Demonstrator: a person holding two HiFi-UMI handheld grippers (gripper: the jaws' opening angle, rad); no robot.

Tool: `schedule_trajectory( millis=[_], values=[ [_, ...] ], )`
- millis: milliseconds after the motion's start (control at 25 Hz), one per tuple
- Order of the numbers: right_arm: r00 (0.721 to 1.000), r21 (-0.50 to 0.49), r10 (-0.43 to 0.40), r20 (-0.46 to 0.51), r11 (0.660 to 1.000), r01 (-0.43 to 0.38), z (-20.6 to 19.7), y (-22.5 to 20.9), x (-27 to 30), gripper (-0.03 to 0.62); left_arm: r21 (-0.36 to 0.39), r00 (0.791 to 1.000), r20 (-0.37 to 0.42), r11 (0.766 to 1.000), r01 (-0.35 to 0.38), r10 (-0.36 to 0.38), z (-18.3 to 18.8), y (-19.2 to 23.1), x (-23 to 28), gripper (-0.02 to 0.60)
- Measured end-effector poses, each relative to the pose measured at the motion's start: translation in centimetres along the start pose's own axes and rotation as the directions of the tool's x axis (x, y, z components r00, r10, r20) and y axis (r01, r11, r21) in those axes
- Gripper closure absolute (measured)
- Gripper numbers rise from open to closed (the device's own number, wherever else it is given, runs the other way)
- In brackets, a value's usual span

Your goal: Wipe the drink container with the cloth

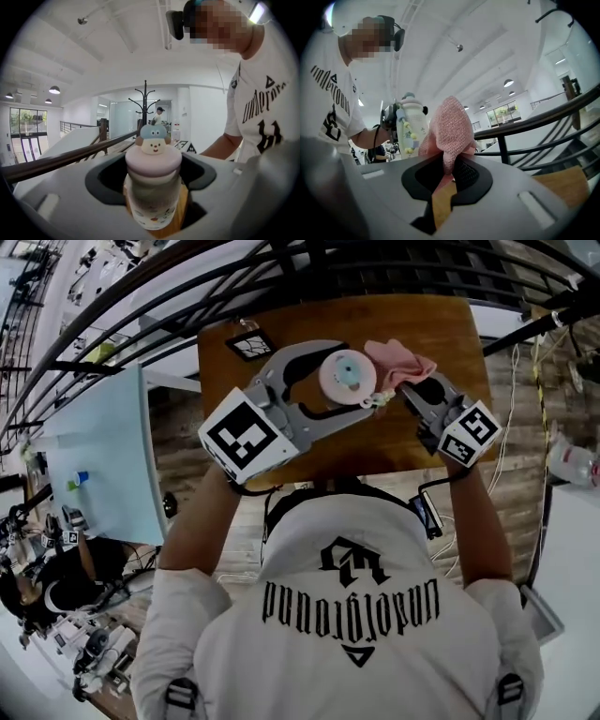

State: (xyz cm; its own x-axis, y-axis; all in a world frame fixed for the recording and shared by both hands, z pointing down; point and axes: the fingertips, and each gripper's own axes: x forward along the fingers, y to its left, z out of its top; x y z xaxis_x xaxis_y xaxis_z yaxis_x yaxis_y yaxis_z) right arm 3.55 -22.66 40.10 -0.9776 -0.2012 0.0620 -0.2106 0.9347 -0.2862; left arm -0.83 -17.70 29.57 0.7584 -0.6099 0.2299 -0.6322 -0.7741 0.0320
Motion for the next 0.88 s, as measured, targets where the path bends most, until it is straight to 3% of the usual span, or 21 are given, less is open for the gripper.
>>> schedule_trajectory(
  millis=[240, 360, 520, 680, 880],
  values=[
    [0.976, -0.038, -0.214, -0.031, 0.976, 0.213, -1.5, -2.4, -1.0, 0.557, -0.005, 0.997, -0.013, 0.997, -0.073, 0.073, -3.9, 1.6, 0.4, 0.198],
    [0.959, -0.023, -0.28, -0.035, 0.96, 0.279, -2.9, -3.0, -1.7, 0.557, 0.013, 0.994, -0.008, 0.994, -0.112, 0.112, -6.4, 2.2, 1.1, 0.198],
    [0.95, -0.016, -0.309, -0.053, 0.951, 0.309, -4.2, -3.4, -2.1, 0.557, 0.018, 0.987, -0.01, 0.987, -0.161, 0.161, -9.6, 3.2, 2.2, 0.198],
    [0.944, -0.017, -0.32, -0.078, 0.947, 0.319, -6.2, -3.9, -2.4, 0.557, 0.081, 0.977, -0.032, 0.975, -0.209, 0.212, -12.5, 3.5, 3.6, 0.198],
    [0.937, -0.003, -0.335, -0.099, 0.942, 0.337, -8.5, -4.9, -3.8, 0.557, 0.055, 0.969, -0.035, 0.968, -0.244, 0.246, -15.8, 3.6, 5.7, 0.197]
  ],
)
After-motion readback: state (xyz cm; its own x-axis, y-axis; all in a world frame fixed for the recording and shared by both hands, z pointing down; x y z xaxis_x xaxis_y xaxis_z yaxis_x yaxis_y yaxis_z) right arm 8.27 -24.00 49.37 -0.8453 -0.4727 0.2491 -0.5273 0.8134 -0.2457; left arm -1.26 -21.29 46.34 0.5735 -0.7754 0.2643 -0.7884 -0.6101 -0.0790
